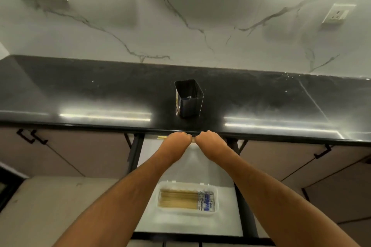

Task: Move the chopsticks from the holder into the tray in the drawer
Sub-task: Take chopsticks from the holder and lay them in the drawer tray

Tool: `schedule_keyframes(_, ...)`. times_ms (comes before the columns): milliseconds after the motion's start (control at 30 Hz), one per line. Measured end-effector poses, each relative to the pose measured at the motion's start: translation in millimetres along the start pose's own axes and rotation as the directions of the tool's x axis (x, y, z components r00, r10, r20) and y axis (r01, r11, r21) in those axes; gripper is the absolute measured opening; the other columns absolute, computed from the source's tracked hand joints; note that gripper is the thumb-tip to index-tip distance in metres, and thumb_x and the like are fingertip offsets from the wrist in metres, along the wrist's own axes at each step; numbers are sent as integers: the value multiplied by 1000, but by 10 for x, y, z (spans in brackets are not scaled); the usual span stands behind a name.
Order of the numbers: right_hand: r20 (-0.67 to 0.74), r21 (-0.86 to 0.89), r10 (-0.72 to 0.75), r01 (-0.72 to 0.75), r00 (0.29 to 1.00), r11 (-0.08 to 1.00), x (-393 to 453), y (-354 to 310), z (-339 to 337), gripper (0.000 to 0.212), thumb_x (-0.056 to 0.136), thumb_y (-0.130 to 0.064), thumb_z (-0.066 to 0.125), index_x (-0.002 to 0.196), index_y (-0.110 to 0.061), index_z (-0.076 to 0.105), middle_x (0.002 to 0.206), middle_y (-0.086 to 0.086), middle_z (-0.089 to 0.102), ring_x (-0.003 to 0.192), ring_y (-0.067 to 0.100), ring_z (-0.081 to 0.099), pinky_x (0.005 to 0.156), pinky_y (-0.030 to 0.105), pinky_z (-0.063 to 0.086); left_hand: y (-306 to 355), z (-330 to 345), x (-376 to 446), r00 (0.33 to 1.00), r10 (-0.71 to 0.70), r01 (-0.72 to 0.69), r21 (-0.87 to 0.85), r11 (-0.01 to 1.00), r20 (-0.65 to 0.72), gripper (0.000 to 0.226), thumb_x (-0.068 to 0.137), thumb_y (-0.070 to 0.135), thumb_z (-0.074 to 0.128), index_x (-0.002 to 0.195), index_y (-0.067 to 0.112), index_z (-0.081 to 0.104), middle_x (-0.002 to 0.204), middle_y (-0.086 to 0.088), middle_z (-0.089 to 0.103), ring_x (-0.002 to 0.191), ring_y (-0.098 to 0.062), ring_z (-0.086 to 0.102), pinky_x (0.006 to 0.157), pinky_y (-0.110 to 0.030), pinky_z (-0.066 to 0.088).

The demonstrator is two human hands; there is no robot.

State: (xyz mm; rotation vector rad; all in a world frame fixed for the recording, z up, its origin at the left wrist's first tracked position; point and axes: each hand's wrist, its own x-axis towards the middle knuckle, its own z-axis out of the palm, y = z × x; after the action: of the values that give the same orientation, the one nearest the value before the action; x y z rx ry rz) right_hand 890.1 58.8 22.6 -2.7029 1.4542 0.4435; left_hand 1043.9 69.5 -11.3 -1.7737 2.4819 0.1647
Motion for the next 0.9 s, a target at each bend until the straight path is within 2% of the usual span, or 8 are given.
schedule_keyframes(100, -59, 16, -3, 4, 998, 1000, -180, -109, 380, 12, 94, -15, 64, 104, -9, 68, 93, 8, 69, 86, 22, 68, 81, 33, 56, 101, 272, -295, 999, -40, 40, 4, 999, 0, 23, 93, 21, 66, 115, 13, 65, 106, -8, 69, 96, -26, 68, 86, -35, 54)
schedule_keyframes(167, -54, 12, -13, 14, 998, 1000, -276, -186, 611, 11, 94, -17, 66, 101, -9, 69, 85, 6, 68, 76, 18, 67, 75, 30, 58, 150, 415, -450, 1000, -19, 19, 23, 1000, 17, 19, 94, 19, 65, 110, 11, 67, 99, -8, 70, 87, -24, 68, 80, -33, 54)
schedule_keyframes(233, -37, 17, -38, 39, 999, 999, -351, -260, 807, 8, 94, -14, 64, 98, -8, 69, 80, 5, 67, 67, 16, 64, 67, 28, 57, 200, 542, -558, 1000, 16, -17, 45, 999, 27, 11, 93, 11, 63, 104, 10, 68, 93, -7, 71, 80, -23, 69, 73, -33, 54)
schedule_keyframes(300, 2, 33, -46, 45, 999, 998, -412, -338, 994, 6, 94, -7, 62, 94, -6, 68, 79, 6, 67, 63, 18, 63, 61, 29, 54, 252, 686, -657, 998, 34, -37, 41, 998, 58, 15, 90, 0, 61, 100, 10, 66, 92, -8, 71, 80, -26, 69, 71, -35, 54)
schedule_keyframes(433, 43, 84, -38, 34, 998, 996, -503, -507, 1399, 5, 93, -3, 63, 94, -6, 67, 81, 8, 69, 67, 21, 66, 63, 30, 54, 313, 1085, -836, 993, 45, -47, 16, 999, 111, 23, 87, -5, 61, 105, 9, 64, 98, -10, 71, 85, -28, 69, 77, -37, 56)
schedule_keyframes(667, 52, 171, 1, -10, 999, 985, -546, -738, 1958, 19, 93, -14, 68, 110, -5, 68, 97, 10, 73, 81, 22, 72, 78, 29, 58, 309, 1670, -984, 991, 35, -33, -21, 999, 130, 34, 90, 10, 70, 123, 6, 63, 116, -11, 71, 102, -25, 69, 94, -33, 53)
schedule_keyframes(767, 79, 121, -15, 5, 997, 993, -503, -765, 2129, 15, 96, -8, 62, 109, -3, 65, 98, 13, 73, 81, 25, 73, 76, 33, 59, 301, 1802, -982, 989, 44, -40, -31, 999, 139, 32, 91, 3, 65, 123, 5, 62, 117, -12, 70, 104, -25, 68, 94, -33, 52)
schedule_keyframes(900, 112, 85, -4, -5, 994, 996, -424, -748, 2261, 19, 97, -12, 58, 113, -4, 64, 104, 13, 73, 86, 28, 73, 79, 38, 60, 295, 1890, -944, 987, 54, -46, -55, 997, 150, 30, 93, 0, 59, 122, 3, 61, 115, -15, 70, 102, -28, 67, 91, -35, 52)
